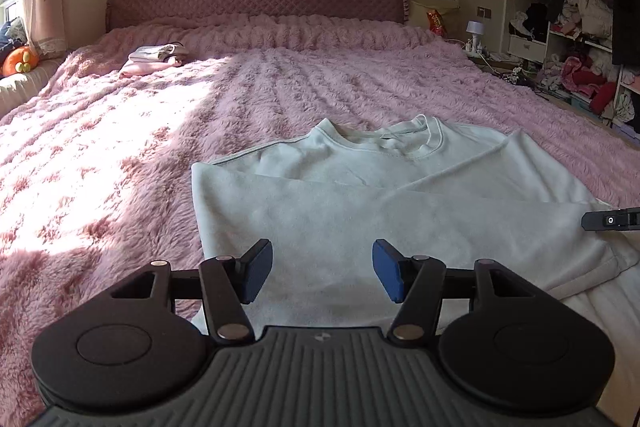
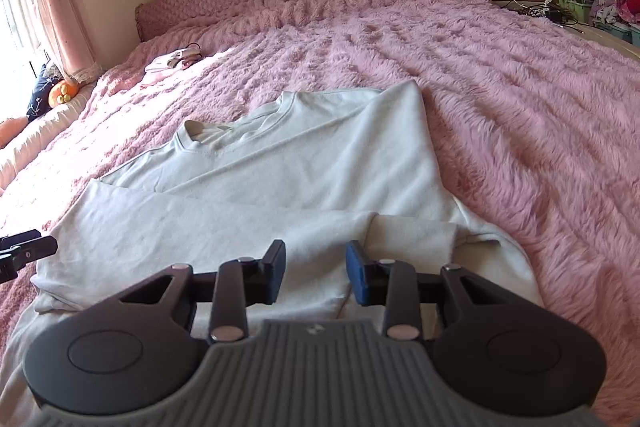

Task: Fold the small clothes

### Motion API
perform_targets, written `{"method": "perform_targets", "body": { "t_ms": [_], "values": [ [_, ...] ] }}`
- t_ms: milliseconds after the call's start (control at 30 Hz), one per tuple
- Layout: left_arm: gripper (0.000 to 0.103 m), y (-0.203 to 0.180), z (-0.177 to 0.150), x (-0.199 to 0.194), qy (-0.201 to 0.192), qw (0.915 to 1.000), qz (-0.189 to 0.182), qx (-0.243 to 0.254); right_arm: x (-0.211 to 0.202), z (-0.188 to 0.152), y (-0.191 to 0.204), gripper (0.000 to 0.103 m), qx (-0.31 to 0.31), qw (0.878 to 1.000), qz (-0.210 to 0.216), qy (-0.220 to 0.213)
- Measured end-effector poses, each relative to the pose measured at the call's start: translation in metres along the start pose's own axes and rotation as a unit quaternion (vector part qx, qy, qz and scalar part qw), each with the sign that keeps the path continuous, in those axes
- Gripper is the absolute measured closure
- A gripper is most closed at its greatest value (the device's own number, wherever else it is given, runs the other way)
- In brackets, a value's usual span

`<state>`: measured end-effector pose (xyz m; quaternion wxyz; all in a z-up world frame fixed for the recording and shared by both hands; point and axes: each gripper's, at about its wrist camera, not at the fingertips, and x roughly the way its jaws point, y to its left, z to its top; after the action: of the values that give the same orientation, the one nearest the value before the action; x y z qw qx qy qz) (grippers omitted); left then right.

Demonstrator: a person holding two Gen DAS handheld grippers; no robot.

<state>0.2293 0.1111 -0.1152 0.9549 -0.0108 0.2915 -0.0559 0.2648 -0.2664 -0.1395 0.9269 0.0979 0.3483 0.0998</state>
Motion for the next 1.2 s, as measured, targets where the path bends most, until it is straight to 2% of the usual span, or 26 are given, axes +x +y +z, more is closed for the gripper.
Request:
{"method": "perform_targets", "body": {
  "t_ms": [67, 133, 233, 267, 333, 367, 433, 533, 633, 667, 700, 833, 1033, 1100, 1200],
  "values": [
    [0.035, 0.012, -0.007, 0.009, 0.022, 0.999, 0.008, -0.039, 0.004, -0.004, -0.009, 0.076, 0.005, 1.0, -0.016, 0.011],
    [0.038, 0.022, -0.016, 0.018, 0.045, 0.9972, 0.006, -0.06, 0.007, -0.008, -0.021, 0.083, 0.013, 0.999, -0.027, 0.018],
    [0.037, 0.026, -0.023, 0.022, 0.048, 0.9973, -0.005, -0.056, 0.007, -0.011, -0.026, 0.083, 0.01, 0.999, -0.026, 0.02],
    [0.033, 0.023, -0.024, 0.021, 0.046, 0.9978, -0.007, -0.046, 0.006, -0.01, -0.025, 0.083, 0.005, 0.999, -0.027, 0.022],
    [0.032, 0.017, -0.021, 0.016, 0.041, 0.9987, -0.002, -0.03, 0.003, -0.006, -0.023, 0.078, 0.007, 0.999, -0.029, 0.028],
    [0.032, 0.017, -0.019, 0.012, 0.038, 0.9987, -0.001, -0.033, -0.002, -0.003, -0.021, 0.071, 0.016, 0.999, -0.027, 0.029],
    [0.032, 0.018, -0.011, -0.003, 0.029, 0.9974, -0.014, -0.064, -0.019, 0.004, -0.018, 0.065, 0.029, 0.999, -0.011, 0.021],
    [0.023, 0.021, -0.001, -0.033, 0.014, 0.9929, -0.043, -0.11, -0.053, 0.013, -0.01, 0.054, 0.019, 1.0, 0.005, -0.001],
    [0.018, 0.019, 0.0, -0.071, 0.008, 0.9898, -0.065, -0.127, -0.095, 0.015, -0.004, 0.045, 0.01, 0.999, 0.034, -0.017],
    [0.017, 0.017, -0.002, -0.082, 0.009, 0.9894, -0.068, -0.128, -0.105, 0.013, -0.004, 0.038, 0.011, 0.999, 0.044, -0.016],
    [0.016, 0.014, -0.005, -0.096, 0.013, 0.9887, -0.071, -0.132, -0.121, 0.008, -0.004, 0.034, 0.012, 0.998, 0.061, -0.013],
    [0.016, 0.007, -0.029, -0.14, 0.041, 0.9855, -0.08, -0.144, -0.172, -0.025, -0.004, 0.032, -0.012, 0.996, 0.088, 0.001],
    [0.016, 0.011, -0.08, -0.188, 0.092, 0.9783, -0.079, -0.168, -0.231, -0.077, -0.028, 0.029, -0.053, 0.996, 0.065, 0.036],
    [0.016, 0.015, -0.096, -0.198, 0.105, 0.9749, -0.08, -0.179, -0.243, -0.089, -0.041, 0.029, -0.049, 0.996, 0.054, 0.05],
    [0.016, 0.025, -0.123, -0.211, 0.132, 0.9653, -0.081, -0.21, -0.255, -0.105, -0.061, 0.029, -0.026, 0.996, 0.053, 0.072]
  ]
}}
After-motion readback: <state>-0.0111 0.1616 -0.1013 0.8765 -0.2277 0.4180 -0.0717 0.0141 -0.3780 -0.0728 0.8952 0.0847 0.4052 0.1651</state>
